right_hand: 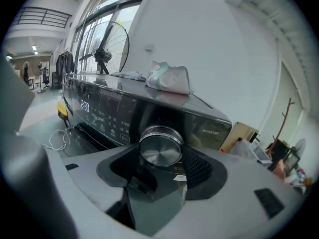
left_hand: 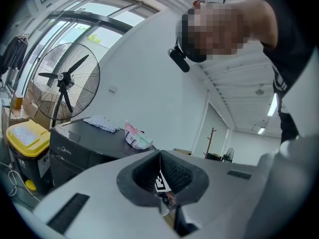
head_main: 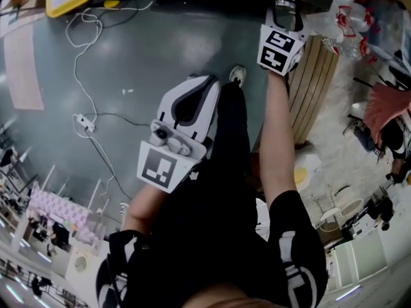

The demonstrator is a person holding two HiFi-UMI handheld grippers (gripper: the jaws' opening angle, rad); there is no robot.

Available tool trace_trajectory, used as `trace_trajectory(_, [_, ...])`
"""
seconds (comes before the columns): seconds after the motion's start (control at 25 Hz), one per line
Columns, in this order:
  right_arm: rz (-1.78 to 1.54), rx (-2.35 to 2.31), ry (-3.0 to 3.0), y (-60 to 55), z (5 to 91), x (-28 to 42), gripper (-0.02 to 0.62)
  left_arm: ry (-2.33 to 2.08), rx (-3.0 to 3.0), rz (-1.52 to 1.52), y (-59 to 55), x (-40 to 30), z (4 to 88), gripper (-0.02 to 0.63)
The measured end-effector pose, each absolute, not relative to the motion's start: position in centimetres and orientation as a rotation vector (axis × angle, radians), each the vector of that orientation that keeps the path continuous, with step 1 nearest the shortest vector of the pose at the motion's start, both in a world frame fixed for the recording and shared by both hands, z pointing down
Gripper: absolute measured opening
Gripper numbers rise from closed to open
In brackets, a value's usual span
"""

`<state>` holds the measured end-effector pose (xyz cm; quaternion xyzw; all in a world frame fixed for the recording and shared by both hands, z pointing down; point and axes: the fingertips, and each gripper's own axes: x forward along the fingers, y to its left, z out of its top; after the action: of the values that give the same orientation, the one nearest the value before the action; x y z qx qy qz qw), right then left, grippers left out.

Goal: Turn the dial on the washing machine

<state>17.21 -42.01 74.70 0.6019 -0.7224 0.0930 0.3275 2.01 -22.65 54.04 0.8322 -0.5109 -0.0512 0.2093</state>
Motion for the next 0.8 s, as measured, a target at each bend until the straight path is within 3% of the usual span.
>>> trace_trajectory(0.16, [0.338,1.601,-1.942,-41.1,73.4,17.0,0.316,-1.427,2.313,-0.145,-22.2,1.3,53.1,0.022])
trace_trajectory(0.36, [0.497,1.614,-2.049,-37.3,66.9,16.6,0.305,-1.481,2.334,-0.212,-21.6,-0.2,47.6,0.023])
trace_trajectory(0.6, [0.599,1.648,-2.204,-31.5,55.6,15.8,0.100,-1.521,2.416,-0.234,-19.7,-2.4,38.5,0.023])
trace_trajectory(0.8, [0.611,1.610,-2.316,-27.8,48.0,14.9,0.055,-1.571,2.504,-0.315,-18.4,-3.6,32.1,0.023])
